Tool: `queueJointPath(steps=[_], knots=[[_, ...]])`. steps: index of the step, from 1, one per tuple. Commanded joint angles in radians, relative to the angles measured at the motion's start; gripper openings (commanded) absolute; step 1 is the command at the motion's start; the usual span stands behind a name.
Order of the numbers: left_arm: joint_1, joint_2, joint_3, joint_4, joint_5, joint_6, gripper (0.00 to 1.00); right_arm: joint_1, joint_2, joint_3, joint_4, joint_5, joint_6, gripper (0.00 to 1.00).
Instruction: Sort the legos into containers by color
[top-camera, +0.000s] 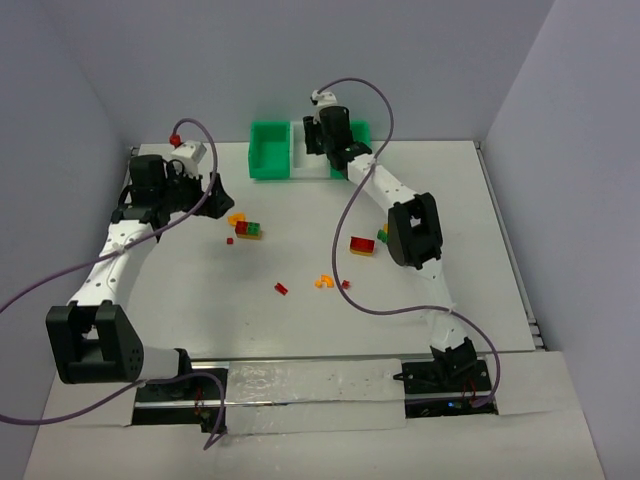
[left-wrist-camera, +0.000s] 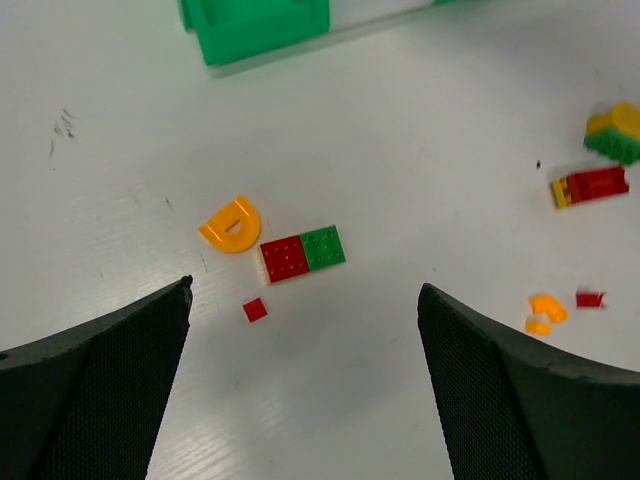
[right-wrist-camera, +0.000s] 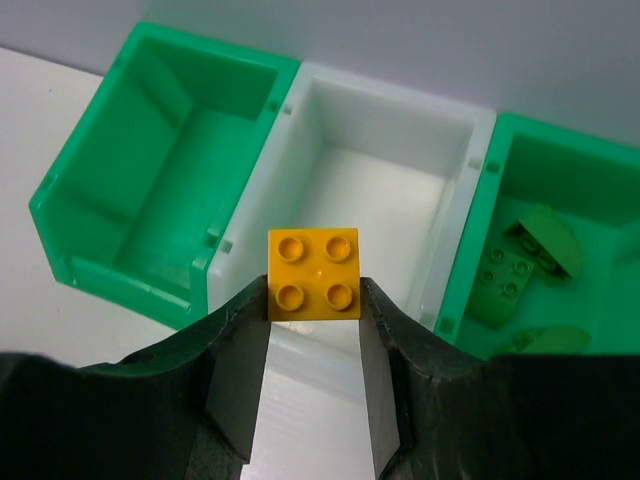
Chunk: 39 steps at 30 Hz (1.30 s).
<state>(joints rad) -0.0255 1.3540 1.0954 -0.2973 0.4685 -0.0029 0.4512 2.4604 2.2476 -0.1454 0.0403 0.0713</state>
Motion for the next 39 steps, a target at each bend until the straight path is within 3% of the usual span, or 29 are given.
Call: queueJointPath(steps=[1, 5, 8, 14, 21, 24, 27, 39], knots=[[0.022, -0.013, 0.026, -0.09, 0.157, 0.23, 0.99, 0.009, 0.045, 0.071, 0.096, 0.018, -0.018, 0.51], [0.072, 0.078, 0.104, -0.222, 0.273, 0.423, 0.99, 0.015, 0.064, 0.078, 0.105, 0.016, -0.024, 0.79], [0.078, 0.167, 0.191, -0.361, 0.318, 0.607, 0.94, 0.015, 0.063, 0.073, 0.104, 0.012, -0.024, 0.9], [0.093, 0.259, 0.237, -0.484, 0.403, 0.999, 0.87, 0.02, -0.023, 0.001, 0.082, -0.095, -0.05, 0.95], [0.091, 0.439, 0.367, -0.687, 0.437, 1.441, 0.83, 0.024, -0.315, -0.307, -0.004, -0.306, -0.173, 0.99], [0.09, 0.526, 0.417, -0.708, 0.463, 1.512, 0.82, 0.004, -0.473, -0.483, -0.018, -0.392, -0.18, 1.0], [0.079, 0.573, 0.423, -0.662, 0.458, 1.545, 0.81, -0.015, -0.557, -0.552, -0.082, -0.459, -0.18, 1.0], [-0.003, 0.687, 0.459, -0.584, 0.429, 1.608, 0.74, -0.116, -0.661, -0.62, -0.244, -0.551, -0.164, 1.0]])
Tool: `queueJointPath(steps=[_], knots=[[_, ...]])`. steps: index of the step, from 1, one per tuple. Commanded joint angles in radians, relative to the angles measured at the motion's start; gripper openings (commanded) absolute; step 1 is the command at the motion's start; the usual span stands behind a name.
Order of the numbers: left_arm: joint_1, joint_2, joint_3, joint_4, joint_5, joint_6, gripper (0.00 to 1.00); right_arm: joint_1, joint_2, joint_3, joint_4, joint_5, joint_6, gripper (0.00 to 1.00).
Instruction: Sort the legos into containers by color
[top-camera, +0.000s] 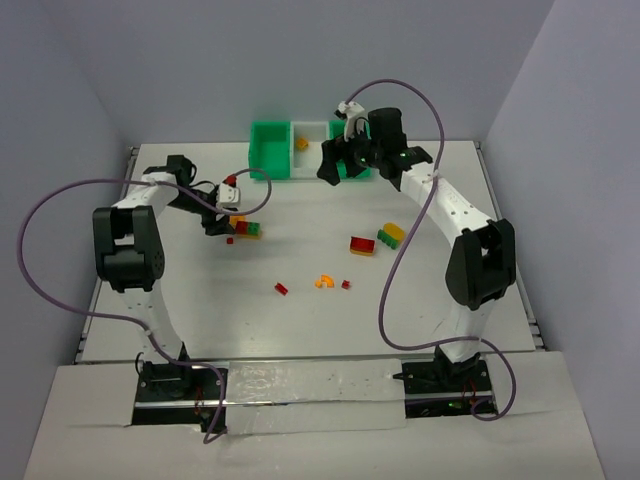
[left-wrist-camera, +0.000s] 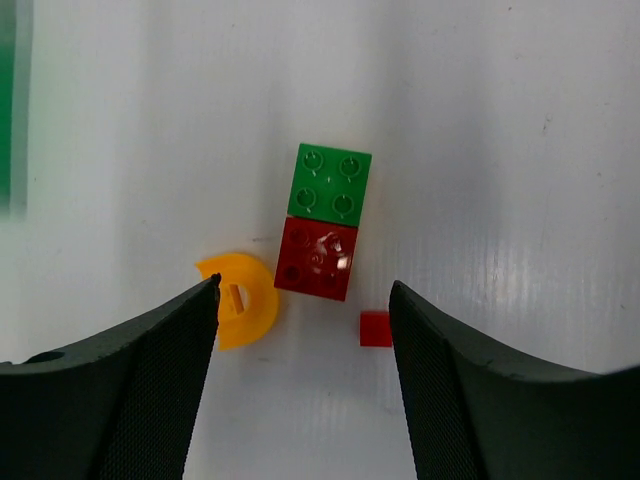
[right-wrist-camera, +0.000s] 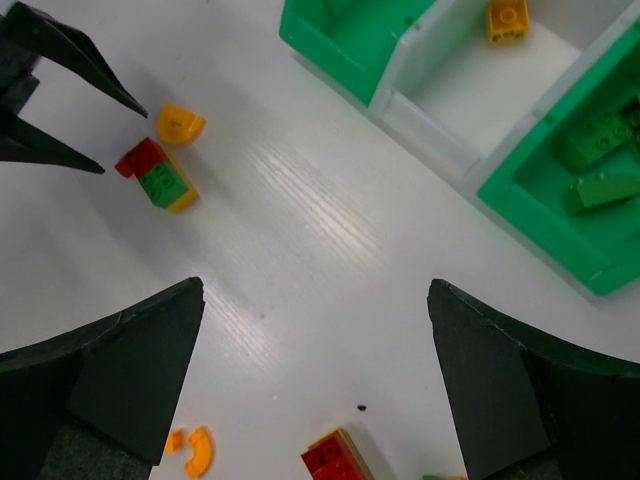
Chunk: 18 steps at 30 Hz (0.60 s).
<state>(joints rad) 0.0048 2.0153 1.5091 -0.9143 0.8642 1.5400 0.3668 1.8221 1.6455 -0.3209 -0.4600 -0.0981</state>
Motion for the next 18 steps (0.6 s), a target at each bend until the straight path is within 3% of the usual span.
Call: queueJointPath(steps=[1, 13, 18], knots=[[-0.039, 0.041, 0.058, 0.029, 0.029, 0.068, 0.72, -0.041, -0.022, -0.018, -0.073, -0.058, 0.006, 1.0], [-0.058, 0.083, 0.053, -0.005, -0.027, 0.12, 0.62, -0.082, -0.003, 0.017, -0.131, -0.125, -0.002, 1.0], [-0.062, 0.089, 0.062, -0.007, -0.036, 0.111, 0.49, -0.086, 0.009, 0.028, -0.139, -0.143, 0.0, 1.0]])
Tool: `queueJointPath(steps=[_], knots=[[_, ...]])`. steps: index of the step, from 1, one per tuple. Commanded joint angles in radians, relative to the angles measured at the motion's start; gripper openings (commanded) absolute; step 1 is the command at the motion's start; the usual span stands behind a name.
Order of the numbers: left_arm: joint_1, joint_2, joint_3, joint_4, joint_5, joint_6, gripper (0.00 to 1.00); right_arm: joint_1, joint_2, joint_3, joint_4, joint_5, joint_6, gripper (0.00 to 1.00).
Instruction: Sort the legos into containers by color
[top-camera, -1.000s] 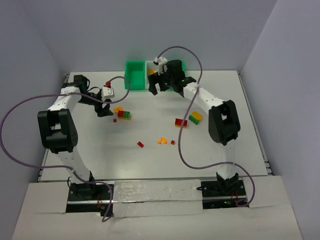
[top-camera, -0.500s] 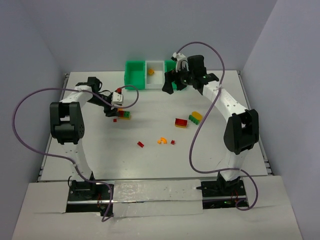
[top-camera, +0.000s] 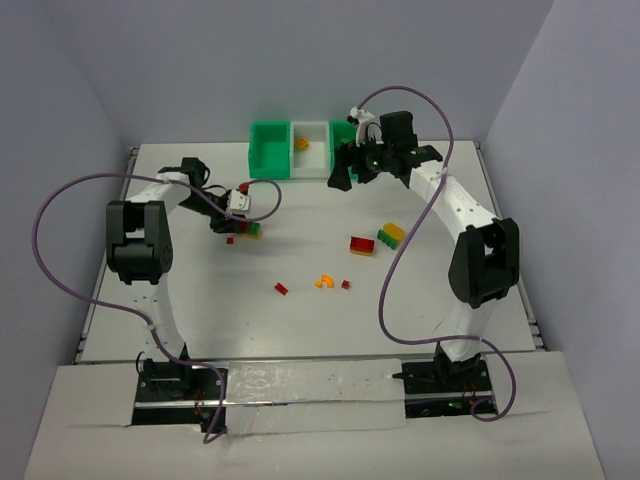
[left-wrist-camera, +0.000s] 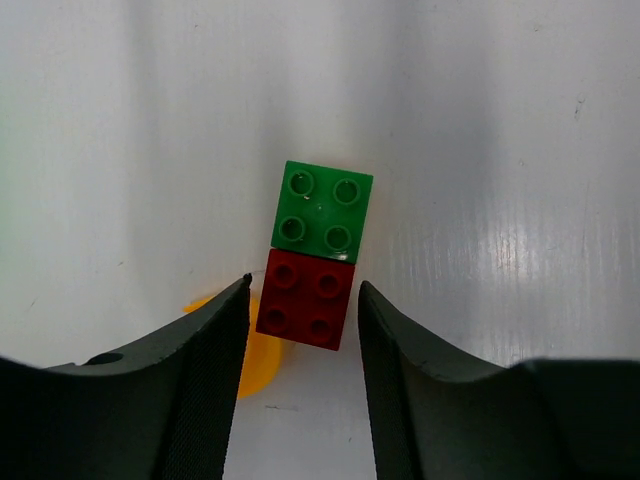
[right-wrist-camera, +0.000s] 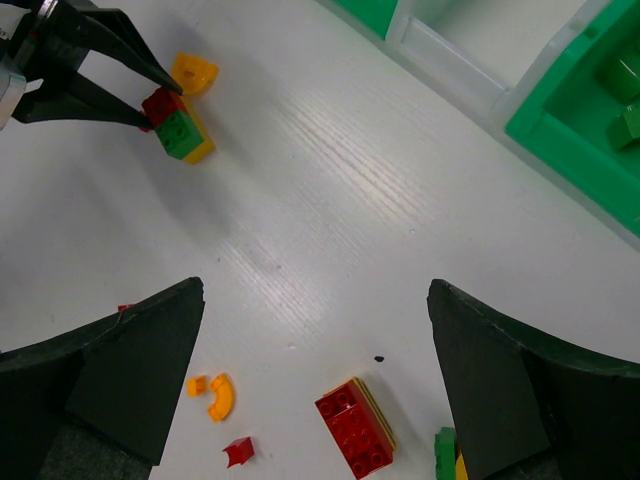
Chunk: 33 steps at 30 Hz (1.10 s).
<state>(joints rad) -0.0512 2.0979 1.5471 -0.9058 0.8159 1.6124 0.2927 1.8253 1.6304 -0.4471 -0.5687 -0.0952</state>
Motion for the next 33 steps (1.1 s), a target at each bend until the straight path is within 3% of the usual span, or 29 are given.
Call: queueJointPath(steps=[1, 8, 13, 20, 27, 33], knots=[[-0.006, 0.007, 0.025, -0.015, 0.009, 0.038, 0.47, -0.012, 0.006, 0.044, -0.012, -0.038, -0.003, 1.0], [-0.022, -0.011, 0.015, -0.035, 0.004, 0.047, 0.29, -0.01, -0.016, -0.003, 0.047, -0.082, 0.048, 1.0], [-0.059, -0.095, 0.007, -0.082, 0.084, 0.018, 0.17, 0.003, -0.057, -0.107, 0.139, -0.187, 0.06, 0.99], [-0.156, -0.239, -0.025, -0.121, 0.22, -0.163, 0.0, 0.054, -0.081, -0.13, 0.13, -0.332, 0.043, 0.95], [-0.209, -0.224, 0.092, -0.284, 0.333, -0.283, 0.0, 0.136, -0.107, -0.167, 0.094, -0.382, 0.003, 0.89], [-0.21, -0.206, 0.118, -0.314, 0.399, -0.337, 0.0, 0.156, -0.115, -0.181, 0.057, -0.434, -0.014, 0.85]])
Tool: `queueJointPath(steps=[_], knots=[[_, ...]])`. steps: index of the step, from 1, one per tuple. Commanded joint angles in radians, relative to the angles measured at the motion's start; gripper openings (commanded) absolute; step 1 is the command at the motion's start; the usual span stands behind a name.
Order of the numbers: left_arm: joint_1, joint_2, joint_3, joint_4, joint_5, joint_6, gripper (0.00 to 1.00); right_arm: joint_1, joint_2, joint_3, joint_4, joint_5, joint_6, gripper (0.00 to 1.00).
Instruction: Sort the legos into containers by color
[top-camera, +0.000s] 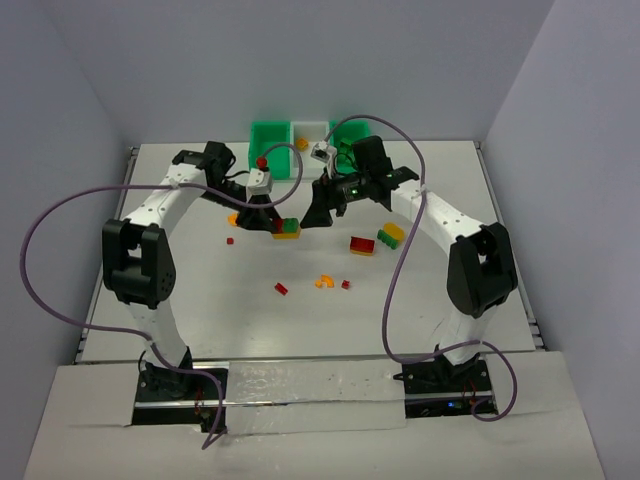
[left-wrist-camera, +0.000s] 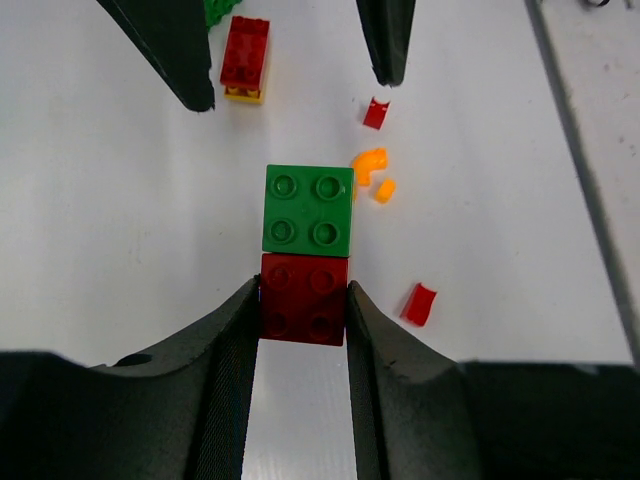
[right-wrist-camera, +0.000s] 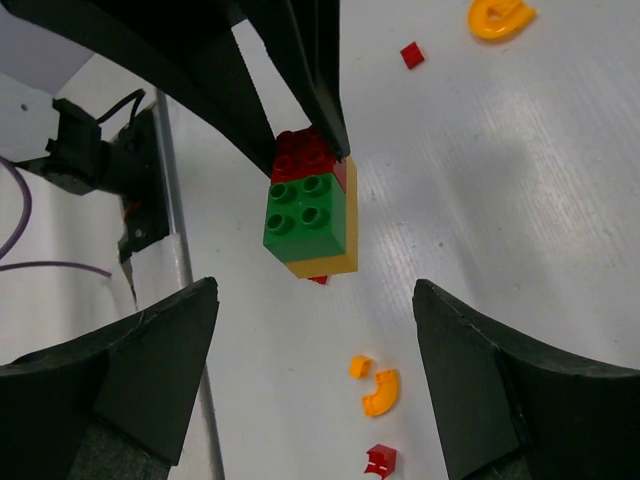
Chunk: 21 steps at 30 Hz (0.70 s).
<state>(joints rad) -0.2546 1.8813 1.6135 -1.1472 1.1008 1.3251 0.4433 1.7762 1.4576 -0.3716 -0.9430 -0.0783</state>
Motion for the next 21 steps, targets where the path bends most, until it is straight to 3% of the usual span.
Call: queueJointPath(steps=[1, 21], knots=[[-0.006, 0.018, 0.06, -0.08, 0.119, -0.057, 0.0, 0.011, -0.066, -0.009, -0.025, -0.066, -0.037, 0.85], [-0.015, 0.065, 0.123, -0.149, 0.167, -0.085, 0.0, 0.071, -0.009, 0.028, 0.008, -0.071, 0.017, 0.79]])
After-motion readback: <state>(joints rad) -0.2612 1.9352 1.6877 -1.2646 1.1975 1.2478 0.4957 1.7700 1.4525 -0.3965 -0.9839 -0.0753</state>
